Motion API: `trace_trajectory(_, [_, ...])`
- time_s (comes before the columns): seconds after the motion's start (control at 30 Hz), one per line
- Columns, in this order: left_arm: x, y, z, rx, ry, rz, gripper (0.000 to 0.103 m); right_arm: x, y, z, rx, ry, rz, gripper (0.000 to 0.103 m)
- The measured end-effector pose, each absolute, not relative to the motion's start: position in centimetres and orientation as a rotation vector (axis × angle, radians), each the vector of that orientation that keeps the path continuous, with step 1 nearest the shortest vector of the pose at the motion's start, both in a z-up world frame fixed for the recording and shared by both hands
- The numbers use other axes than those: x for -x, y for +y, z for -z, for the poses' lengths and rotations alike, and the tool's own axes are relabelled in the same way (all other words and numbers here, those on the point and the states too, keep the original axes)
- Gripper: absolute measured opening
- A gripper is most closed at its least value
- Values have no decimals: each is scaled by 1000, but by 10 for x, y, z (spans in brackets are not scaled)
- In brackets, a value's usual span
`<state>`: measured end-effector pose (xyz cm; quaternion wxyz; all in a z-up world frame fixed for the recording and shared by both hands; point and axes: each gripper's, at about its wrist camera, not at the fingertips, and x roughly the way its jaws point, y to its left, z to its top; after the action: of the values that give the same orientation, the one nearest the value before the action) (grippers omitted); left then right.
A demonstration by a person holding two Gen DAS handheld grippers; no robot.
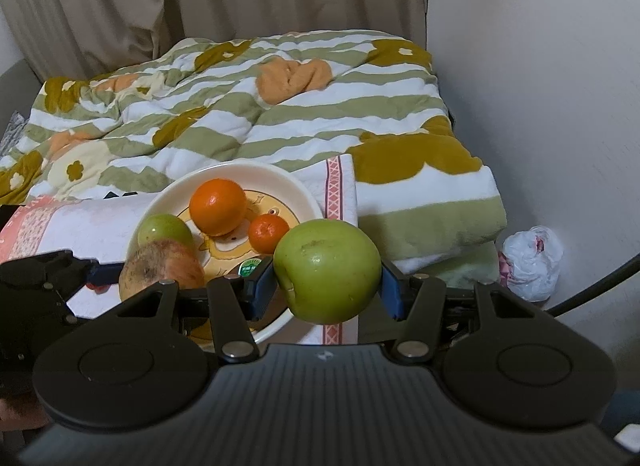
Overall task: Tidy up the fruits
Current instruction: 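Carry the yellowish apple and green apple to the white bowl and release them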
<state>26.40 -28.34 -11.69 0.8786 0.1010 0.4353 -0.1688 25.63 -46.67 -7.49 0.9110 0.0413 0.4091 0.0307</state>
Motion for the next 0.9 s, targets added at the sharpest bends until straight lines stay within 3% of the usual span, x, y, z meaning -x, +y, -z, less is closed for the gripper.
trace_trajectory(0.1, [-257, -279, 106, -204, 853, 357, 100, -260, -466, 73, -87, 839, -62, 69])
trace_trajectory(0.9, [-233, -207, 88, -82, 863, 177, 100, -316, -400, 98, -47, 849, -238, 69])
